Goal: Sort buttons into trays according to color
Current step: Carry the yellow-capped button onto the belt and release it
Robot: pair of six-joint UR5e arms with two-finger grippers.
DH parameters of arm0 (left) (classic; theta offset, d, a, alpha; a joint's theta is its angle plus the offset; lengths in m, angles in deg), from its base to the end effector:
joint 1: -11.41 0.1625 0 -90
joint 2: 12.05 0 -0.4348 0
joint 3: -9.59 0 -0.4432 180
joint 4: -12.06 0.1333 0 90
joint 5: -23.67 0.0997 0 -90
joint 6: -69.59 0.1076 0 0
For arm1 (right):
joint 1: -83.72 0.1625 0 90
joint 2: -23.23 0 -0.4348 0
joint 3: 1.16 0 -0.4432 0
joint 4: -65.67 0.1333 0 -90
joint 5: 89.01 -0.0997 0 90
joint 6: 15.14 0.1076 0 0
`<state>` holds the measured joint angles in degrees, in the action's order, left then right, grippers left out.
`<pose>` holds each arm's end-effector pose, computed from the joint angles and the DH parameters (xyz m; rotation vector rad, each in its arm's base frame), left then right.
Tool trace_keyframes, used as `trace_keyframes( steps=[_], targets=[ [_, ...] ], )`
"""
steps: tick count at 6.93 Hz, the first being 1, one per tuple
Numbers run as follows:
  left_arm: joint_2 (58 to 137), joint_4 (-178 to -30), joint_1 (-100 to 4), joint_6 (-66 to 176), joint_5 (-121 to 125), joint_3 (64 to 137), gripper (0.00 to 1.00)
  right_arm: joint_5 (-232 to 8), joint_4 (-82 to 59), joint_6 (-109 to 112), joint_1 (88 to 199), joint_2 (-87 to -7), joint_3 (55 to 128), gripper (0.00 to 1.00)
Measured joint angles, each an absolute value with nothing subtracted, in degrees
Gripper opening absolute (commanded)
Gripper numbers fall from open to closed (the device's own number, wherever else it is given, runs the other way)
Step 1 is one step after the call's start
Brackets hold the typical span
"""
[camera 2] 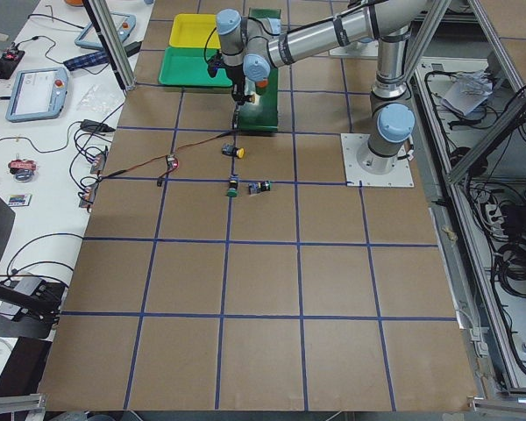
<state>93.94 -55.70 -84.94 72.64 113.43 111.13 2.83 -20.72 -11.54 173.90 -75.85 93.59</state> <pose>-0.1995 -0.5837 0.2593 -0.2567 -3.1262 -0.1450 0.1313 -0.4740 0.5190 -0.0931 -3.1084 0.0212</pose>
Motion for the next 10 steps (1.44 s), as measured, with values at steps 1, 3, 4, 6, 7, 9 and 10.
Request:
trace_keyframes(
  steps=[1, 3, 4, 6, 7, 9, 10],
  targets=[
    [93.8, -55.7, -85.5, 72.5, 113.2, 111.5, 0.0, 2.8, -20.7, -11.5, 173.9, -75.8, 93.6, 1.0],
    [93.3, -55.1, -85.1, 70.1, 111.8, 114.0, 0.0, 2.8, -20.6, -11.5, 173.9, -75.8, 93.6, 1.0],
    [93.0, -53.9, -84.9, 69.5, 111.3, 115.6, 0.03, 2.8, -20.5, -11.5, 173.9, -75.8, 93.6, 1.0],
    [92.8, -52.8, -84.8, 69.0, 110.9, 117.5, 0.89, 2.8, -20.4, -11.5, 173.9, -75.8, 93.6, 1.0],
    [92.8, -51.9, -84.9, 69.0, 110.9, 118.7, 1.0, 2.9, -20.4, -11.5, 173.9, -75.8, 93.6, 1.0],
    [92.5, -47.9, -85.0, 69.0, 110.9, 120.8, 1.0, 2.9, -20.3, -11.5, 173.9, -75.8, 93.6, 1.0],
    [91.9, -47.4, -84.4, 69.1, 110.8, 119.7, 1.0, 2.9, -20.3, -11.5, 173.9, -75.8, 93.6, 1.0]
  ],
)
